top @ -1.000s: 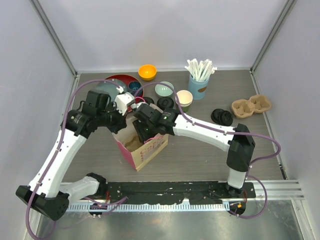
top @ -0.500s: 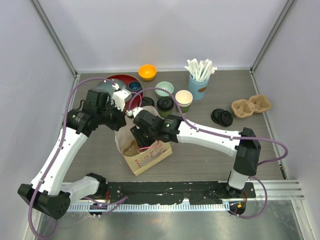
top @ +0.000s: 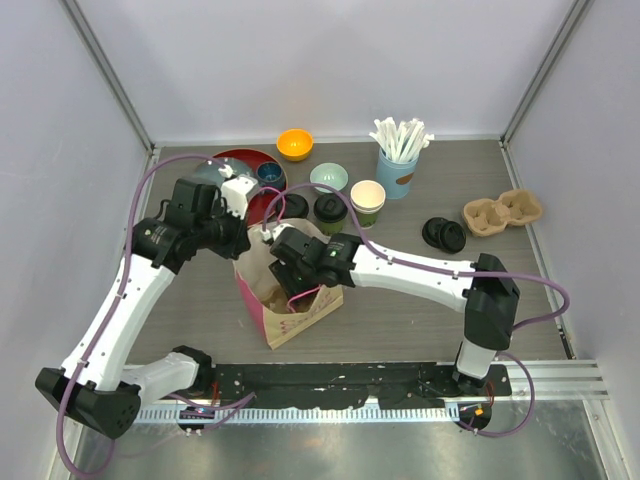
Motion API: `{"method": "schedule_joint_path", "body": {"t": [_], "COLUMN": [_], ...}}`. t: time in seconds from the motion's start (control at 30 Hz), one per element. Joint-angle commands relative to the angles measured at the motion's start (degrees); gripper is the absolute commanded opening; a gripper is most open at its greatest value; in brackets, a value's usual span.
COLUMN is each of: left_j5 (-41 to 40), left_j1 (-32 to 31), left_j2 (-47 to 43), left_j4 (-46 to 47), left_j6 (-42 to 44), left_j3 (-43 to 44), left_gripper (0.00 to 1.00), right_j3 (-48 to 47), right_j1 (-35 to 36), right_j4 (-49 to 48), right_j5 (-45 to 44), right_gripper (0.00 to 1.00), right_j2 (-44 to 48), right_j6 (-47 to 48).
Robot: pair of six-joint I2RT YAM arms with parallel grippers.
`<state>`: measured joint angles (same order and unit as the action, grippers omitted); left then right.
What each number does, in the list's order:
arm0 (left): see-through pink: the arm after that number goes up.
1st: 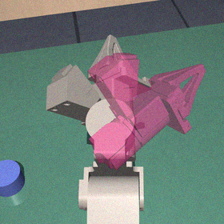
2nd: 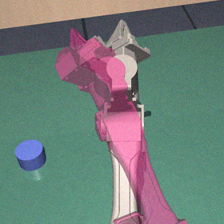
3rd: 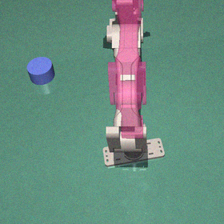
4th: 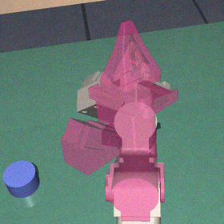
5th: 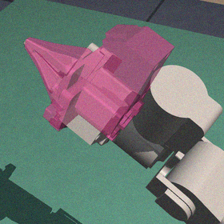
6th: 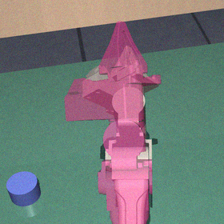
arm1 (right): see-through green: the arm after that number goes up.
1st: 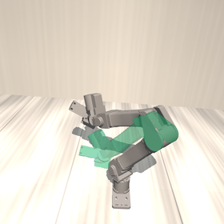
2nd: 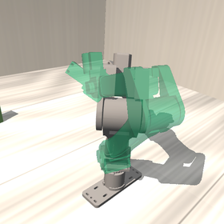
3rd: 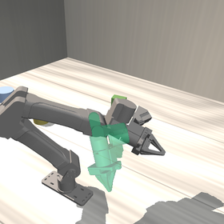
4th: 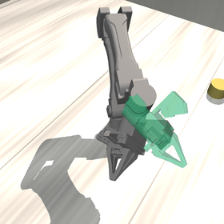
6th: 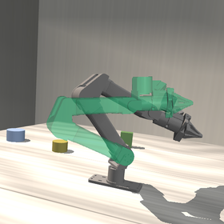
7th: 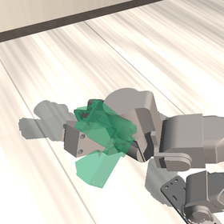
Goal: Pack the takeout coffee
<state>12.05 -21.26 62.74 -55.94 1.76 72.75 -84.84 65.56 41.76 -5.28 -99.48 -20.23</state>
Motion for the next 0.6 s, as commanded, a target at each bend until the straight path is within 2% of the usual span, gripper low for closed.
{"method": "schedule_joint_path", "body": {"t": [0.0,0.07,0.2,0.27,0.57], "left_j5": [-0.6,-0.3,7.0,7.3,4.1], "left_j1": [0.4,0.4,0.3,0.4,0.3], "left_j2": [-1.3,-1.4,-1.6,-1.7,-2.6], "left_j4": [6.3,6.5,5.8,5.0,5.5], "left_j6": [-0.3,-0.5,-0.4,-0.2,1.9], "left_j3": [3.3,3.5,3.5,4.2,5.3], "left_gripper": [0.00,0.00,0.00,0.00,0.00], "right_j3": [-3.3,-4.5,-11.4,-13.2,-8.4], "right_j1": [0.4,0.6,0.8,0.7,0.8], "right_j4": [11.9,14.6,19.9,22.1,23.0], "right_j5": [-1.8,-2.8,-6.0,-5.8,-2.7], "right_gripper": [0.01,0.01,0.01,0.01,0.01], "right_j2": [-2.7,-3.5,-6.2,-8.2,-8.6], "right_j6": [-0.9,-1.0,-1.7,-1.3,-4.5]}}
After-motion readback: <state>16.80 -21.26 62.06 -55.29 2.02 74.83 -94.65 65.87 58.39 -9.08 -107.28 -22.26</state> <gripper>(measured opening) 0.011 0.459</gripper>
